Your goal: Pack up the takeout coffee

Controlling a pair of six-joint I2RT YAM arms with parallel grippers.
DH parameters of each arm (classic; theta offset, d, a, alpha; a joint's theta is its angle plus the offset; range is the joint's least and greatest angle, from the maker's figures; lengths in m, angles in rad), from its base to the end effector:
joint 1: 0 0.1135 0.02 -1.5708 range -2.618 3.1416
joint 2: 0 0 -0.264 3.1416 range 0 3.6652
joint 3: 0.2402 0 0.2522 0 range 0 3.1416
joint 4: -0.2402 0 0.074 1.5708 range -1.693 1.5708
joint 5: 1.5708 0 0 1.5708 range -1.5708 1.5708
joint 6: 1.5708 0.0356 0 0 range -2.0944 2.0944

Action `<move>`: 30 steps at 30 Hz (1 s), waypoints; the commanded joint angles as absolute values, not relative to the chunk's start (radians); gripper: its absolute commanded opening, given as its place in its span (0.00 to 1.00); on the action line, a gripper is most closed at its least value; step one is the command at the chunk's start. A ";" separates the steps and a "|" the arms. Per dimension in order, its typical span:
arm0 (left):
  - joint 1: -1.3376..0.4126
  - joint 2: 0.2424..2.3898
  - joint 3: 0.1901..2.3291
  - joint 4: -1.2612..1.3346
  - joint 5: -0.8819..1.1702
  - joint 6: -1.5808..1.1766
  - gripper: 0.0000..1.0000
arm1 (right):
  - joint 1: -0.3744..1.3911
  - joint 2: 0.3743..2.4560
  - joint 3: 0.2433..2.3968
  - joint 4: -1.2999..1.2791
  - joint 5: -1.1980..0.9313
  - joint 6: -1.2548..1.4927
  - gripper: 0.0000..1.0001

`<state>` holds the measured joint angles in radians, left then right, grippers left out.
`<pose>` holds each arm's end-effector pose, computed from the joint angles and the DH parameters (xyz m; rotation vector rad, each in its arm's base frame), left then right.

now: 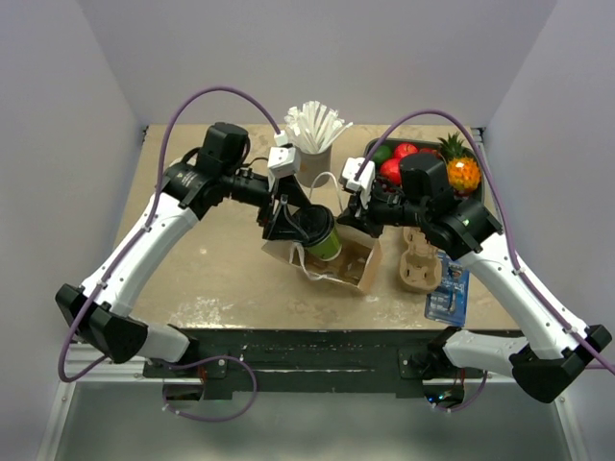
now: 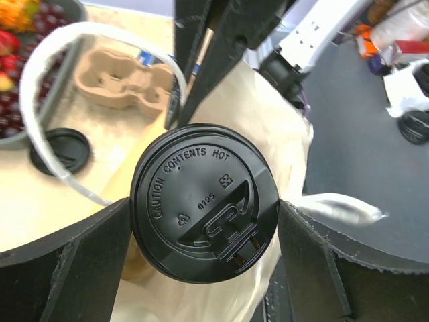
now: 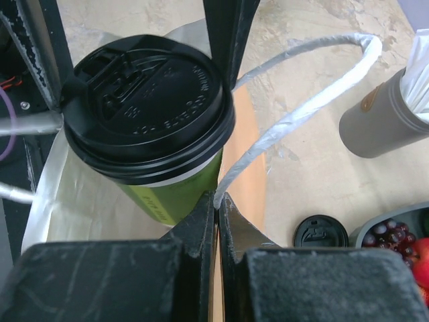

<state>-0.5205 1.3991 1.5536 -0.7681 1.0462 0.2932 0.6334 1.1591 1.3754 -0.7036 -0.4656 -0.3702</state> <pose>0.2300 -0.1674 0.4177 1.3380 1.5964 -1.2608 0.1793 0.1515 0.4171 -1.2375 1.6499 0.6411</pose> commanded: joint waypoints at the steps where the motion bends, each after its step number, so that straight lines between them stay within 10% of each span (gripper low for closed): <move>1: -0.528 1.405 1.601 -0.885 1.131 0.403 0.00 | 0.640 1.149 1.384 -0.667 -0.483 -0.351 0.00; 30: -0.704 1.342 1.440 -0.797 0.758 0.607 0.00 | 0.660 1.088 1.298 -0.634 -0.522 -0.194 0.00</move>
